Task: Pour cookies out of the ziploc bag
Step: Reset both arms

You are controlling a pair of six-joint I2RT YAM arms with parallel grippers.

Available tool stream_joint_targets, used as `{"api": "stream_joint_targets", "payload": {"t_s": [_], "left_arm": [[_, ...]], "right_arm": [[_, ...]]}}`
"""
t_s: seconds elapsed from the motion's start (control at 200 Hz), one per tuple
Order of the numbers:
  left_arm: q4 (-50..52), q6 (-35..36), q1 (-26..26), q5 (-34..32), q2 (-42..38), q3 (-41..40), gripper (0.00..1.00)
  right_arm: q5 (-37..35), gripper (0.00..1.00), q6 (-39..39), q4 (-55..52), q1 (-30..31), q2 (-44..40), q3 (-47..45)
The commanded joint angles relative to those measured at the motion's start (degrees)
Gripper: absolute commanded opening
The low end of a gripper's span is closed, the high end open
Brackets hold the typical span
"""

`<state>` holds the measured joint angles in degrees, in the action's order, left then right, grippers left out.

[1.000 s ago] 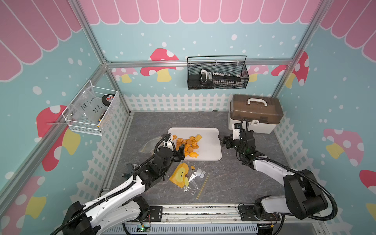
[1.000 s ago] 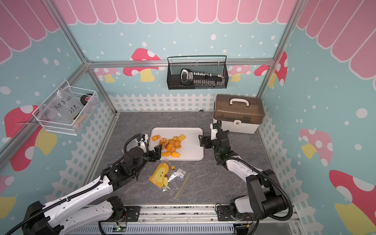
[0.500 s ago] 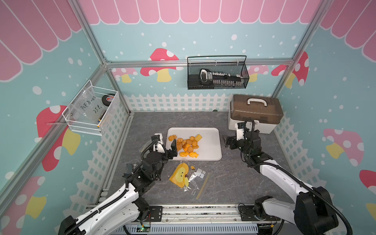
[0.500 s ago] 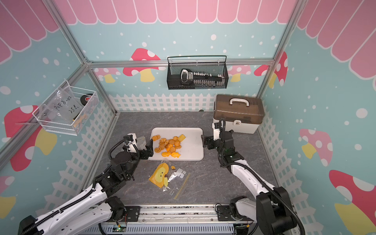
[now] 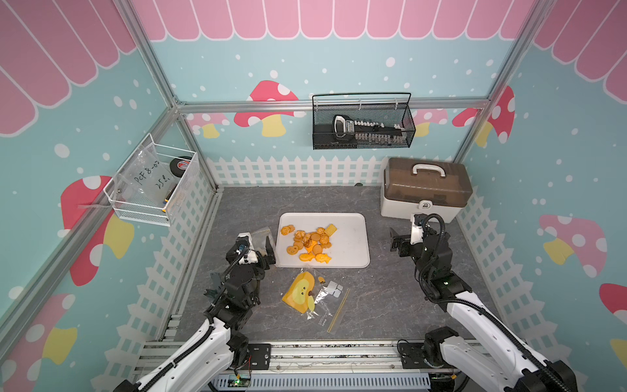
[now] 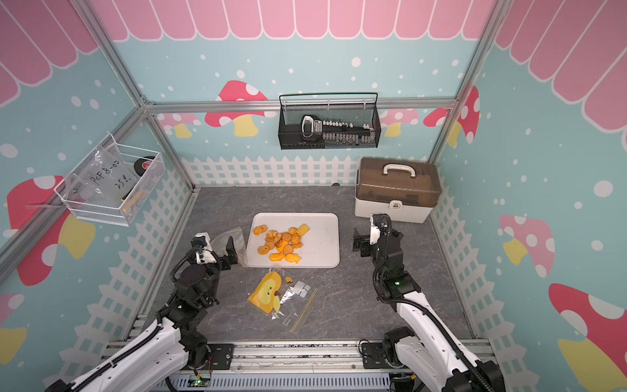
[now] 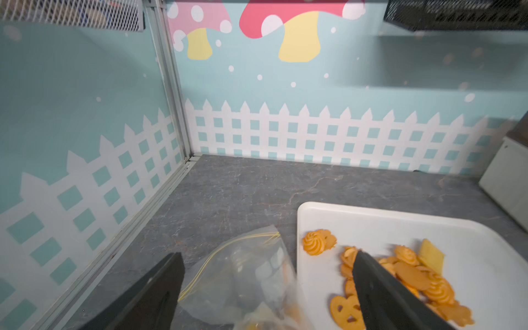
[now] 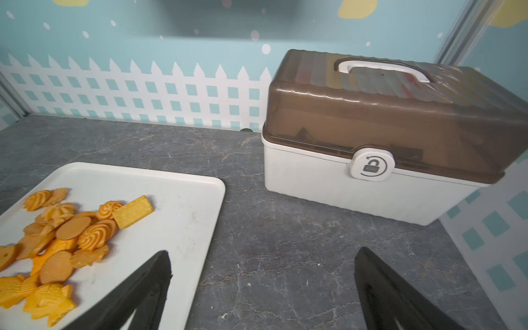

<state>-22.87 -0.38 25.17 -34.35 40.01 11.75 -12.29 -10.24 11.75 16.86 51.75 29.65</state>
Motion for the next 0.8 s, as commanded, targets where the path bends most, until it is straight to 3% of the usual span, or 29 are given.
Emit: {"api": "stream_joint_targets", "payload": {"t_s": [0.0,0.3,0.415,0.63,0.796], "left_arm": [[-8.02,4.6,-1.41,-4.19,-1.51,-2.9,0.96],[-6.5,-2.2,-11.62,-1.8,-10.4,-9.6,0.96],[-7.64,-4.98,-15.68,1.52,-7.08,-10.05,0.97],[-15.25,-5.41,-18.01,-0.18,2.34,-10.42,0.97],[-16.81,-5.0,-19.31,0.43,2.75,-10.93,0.97]], "right_arm": [[-5.95,0.99,3.31,4.34,-0.2,0.12,-2.56],[-17.32,0.99,8.8,23.48,-0.2,-2.9,-15.31],[-20.65,0.99,10.17,23.76,-0.41,-0.99,-15.06],[-23.7,0.99,10.22,26.72,-1.07,1.71,-16.28],[-26.08,0.98,8.3,30.3,-2.7,4.09,-18.77]]}}
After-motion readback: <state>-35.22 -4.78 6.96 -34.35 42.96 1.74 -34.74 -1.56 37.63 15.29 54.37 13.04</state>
